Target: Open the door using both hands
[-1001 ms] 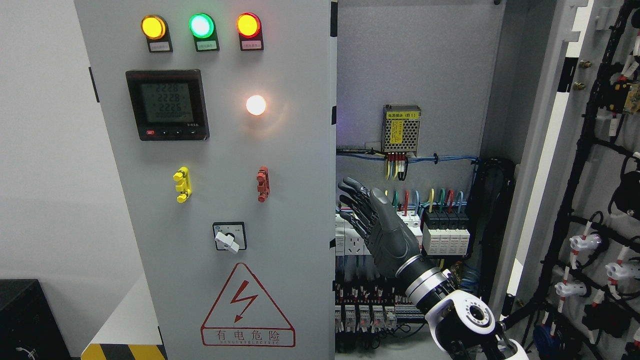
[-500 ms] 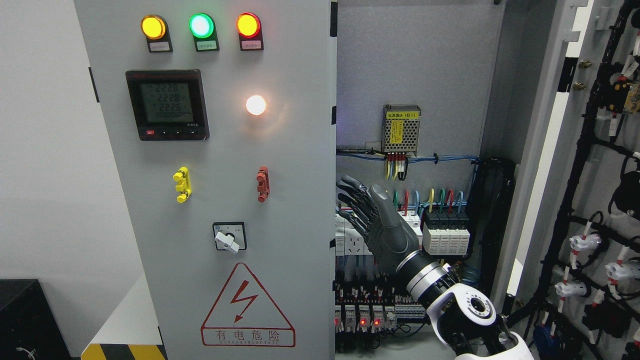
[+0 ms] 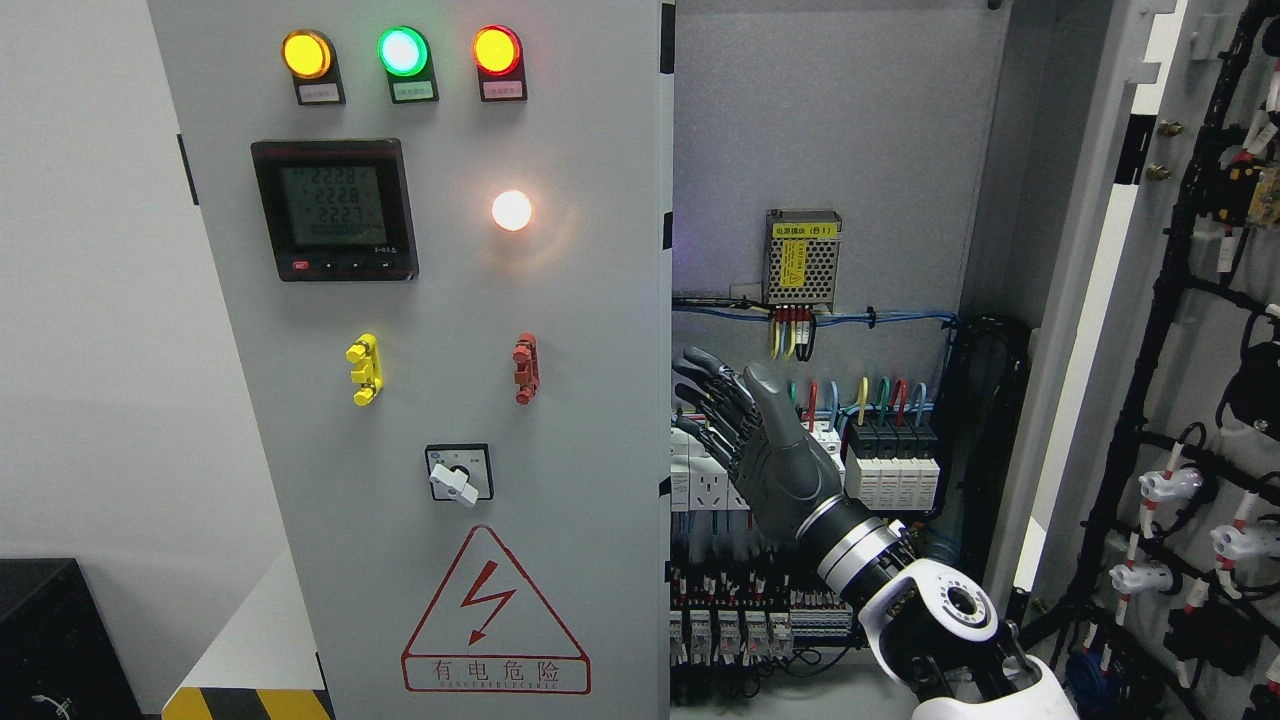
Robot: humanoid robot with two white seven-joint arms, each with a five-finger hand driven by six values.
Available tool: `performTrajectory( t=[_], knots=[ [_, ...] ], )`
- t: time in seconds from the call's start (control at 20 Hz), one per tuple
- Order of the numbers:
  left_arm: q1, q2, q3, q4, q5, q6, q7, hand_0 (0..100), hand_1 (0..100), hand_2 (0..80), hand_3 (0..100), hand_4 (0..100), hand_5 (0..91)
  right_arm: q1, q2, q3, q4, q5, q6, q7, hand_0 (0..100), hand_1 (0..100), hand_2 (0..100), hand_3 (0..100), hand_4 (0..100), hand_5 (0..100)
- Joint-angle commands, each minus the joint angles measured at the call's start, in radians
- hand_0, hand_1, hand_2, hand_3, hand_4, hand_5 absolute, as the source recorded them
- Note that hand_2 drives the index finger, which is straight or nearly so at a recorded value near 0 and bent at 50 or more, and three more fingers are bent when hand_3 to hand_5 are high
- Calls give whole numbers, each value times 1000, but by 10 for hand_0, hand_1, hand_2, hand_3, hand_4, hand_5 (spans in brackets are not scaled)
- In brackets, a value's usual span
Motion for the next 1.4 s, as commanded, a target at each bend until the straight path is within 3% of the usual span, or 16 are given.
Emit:
performTrajectory(
  t=[0.0,0.25,0.4,1.35],
  knots=[
    [9,0,0,-21,0,3,0,120,556,0,0,0,0,-5,-12,1,2,-10,6,2,72,136,0,0,0,0],
    [9,0,0,-21,0,3,0,120,556,0,0,0,0,-15,-12,1,5,-11,6,8,72,136,0,0,0,0],
    [9,0,0,-21,0,3,0,120,556,0,0,0,0,-18,-12,1,7,-11,6,47,72,136,0,0,0,0],
    [9,0,0,-21,0,5,0,120,556,0,0,0,0,-30,-14,-1,25,-69,21,65,72,137,0,0,0,0]
  ],
)
